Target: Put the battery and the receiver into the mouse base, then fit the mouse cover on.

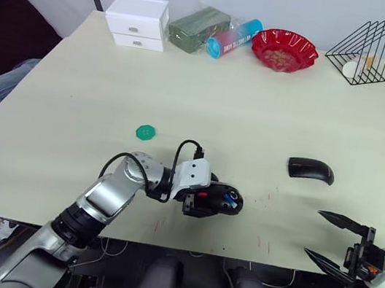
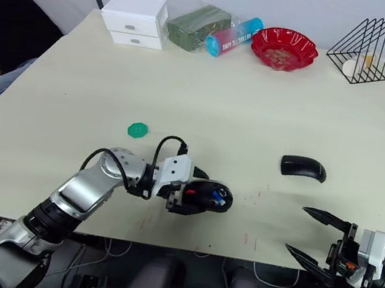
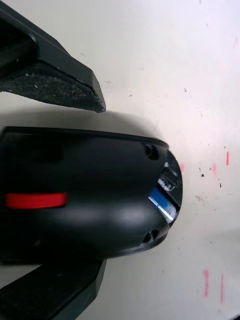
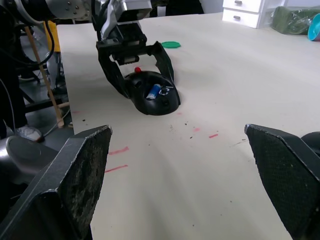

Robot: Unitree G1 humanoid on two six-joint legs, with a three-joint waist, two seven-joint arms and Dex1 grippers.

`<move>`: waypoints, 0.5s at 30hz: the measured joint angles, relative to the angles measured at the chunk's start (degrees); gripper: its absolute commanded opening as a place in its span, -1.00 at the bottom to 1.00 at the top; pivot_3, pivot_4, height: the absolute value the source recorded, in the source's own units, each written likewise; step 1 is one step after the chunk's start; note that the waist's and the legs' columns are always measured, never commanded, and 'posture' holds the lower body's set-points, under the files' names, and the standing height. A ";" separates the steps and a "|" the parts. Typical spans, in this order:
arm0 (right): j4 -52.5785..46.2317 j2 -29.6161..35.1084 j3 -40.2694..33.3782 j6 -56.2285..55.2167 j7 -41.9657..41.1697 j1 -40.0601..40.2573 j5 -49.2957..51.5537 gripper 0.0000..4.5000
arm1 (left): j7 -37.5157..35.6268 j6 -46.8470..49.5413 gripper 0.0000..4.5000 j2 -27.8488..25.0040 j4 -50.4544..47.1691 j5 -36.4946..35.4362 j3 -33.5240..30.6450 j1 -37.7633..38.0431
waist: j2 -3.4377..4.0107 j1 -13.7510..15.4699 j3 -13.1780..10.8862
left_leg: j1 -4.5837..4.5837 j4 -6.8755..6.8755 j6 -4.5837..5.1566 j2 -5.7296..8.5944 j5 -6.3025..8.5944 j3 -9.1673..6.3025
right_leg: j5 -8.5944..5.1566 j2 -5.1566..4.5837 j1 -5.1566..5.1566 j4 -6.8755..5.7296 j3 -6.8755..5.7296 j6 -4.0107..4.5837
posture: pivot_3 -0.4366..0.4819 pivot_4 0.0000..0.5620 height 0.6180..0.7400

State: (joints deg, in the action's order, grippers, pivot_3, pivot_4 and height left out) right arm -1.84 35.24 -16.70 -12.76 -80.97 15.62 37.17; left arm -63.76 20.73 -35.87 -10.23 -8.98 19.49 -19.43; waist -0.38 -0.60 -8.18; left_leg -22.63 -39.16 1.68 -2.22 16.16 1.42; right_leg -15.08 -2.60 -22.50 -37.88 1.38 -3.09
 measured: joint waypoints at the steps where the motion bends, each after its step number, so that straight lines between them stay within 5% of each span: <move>1: -0.05 -0.01 0.00 0.05 0.01 -0.03 0.13 1.00 | -0.82 -1.23 0.99 -0.36 -0.12 -1.42 -1.71 0.93 | 0.02 0.00 -0.02 | -0.01 0.00 0.00 0.00 0.00 0.01 | 0.00 -0.01 -0.02 -0.01 0.00 0.00 | -0.05 -0.47 1.00; 15: 3.08 0.08 -0.11 0.53 0.75 -5.57 0.54 1.00 | -13.73 -15.01 0.99 -6.75 2.84 -16.90 -19.99 12.71 | 0.04 0.39 -0.18 | -0.03 0.00 -0.01 0.00 0.00 0.09 | 0.01 -0.07 -0.04 0.01 -0.02 -0.01 | -0.05 -0.47 1.00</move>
State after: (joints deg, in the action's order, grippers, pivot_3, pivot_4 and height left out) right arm 1.25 35.32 -16.81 -12.23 -80.22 10.06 37.71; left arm -77.48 5.72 -42.62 -7.39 -25.88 -0.50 -6.72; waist -0.35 -0.22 -8.36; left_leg -22.66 -39.16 1.67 -2.22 16.17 1.51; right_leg -15.07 -2.67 -22.55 -37.88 1.36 -3.10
